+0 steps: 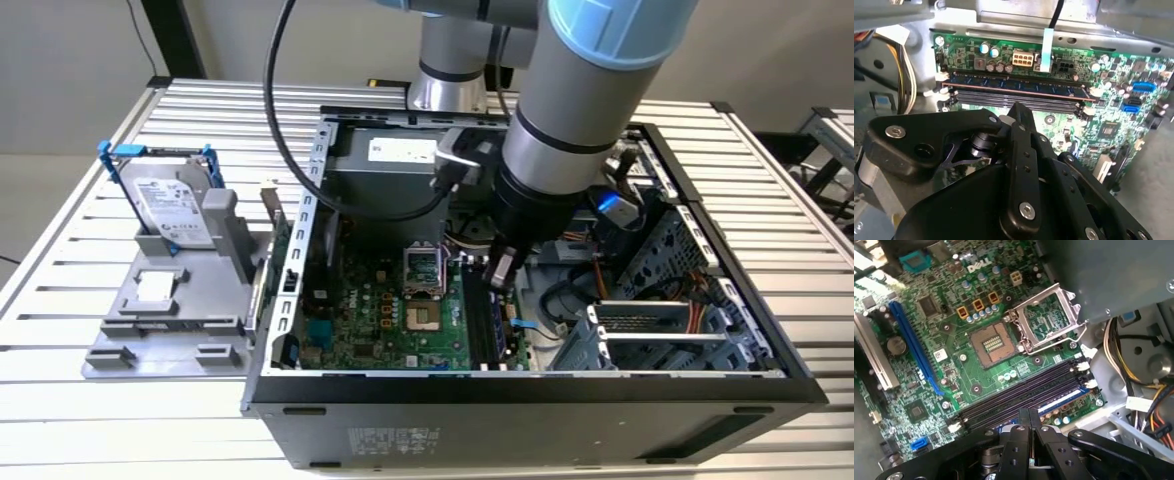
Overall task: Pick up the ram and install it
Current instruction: 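Press down the ram until it locks into place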
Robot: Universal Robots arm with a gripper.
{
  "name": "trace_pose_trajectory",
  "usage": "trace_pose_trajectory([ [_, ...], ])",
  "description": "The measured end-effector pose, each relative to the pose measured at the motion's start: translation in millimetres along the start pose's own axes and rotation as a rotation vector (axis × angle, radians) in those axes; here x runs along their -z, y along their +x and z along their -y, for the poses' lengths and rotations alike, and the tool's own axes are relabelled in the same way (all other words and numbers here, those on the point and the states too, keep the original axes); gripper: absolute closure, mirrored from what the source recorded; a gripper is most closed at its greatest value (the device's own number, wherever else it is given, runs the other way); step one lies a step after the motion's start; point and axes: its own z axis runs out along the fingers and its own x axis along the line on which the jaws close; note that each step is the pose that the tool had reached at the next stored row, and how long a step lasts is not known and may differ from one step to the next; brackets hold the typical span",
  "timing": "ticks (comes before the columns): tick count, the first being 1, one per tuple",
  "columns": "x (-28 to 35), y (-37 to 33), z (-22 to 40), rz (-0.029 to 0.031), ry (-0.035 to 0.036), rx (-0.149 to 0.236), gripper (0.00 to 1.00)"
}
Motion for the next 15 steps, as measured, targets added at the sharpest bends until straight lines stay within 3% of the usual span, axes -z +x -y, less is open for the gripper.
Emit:
trace_pose_trajectory([
  [15,1.3,-0.9,1.9,-0.0087,-0.0039,0.168,1.00],
])
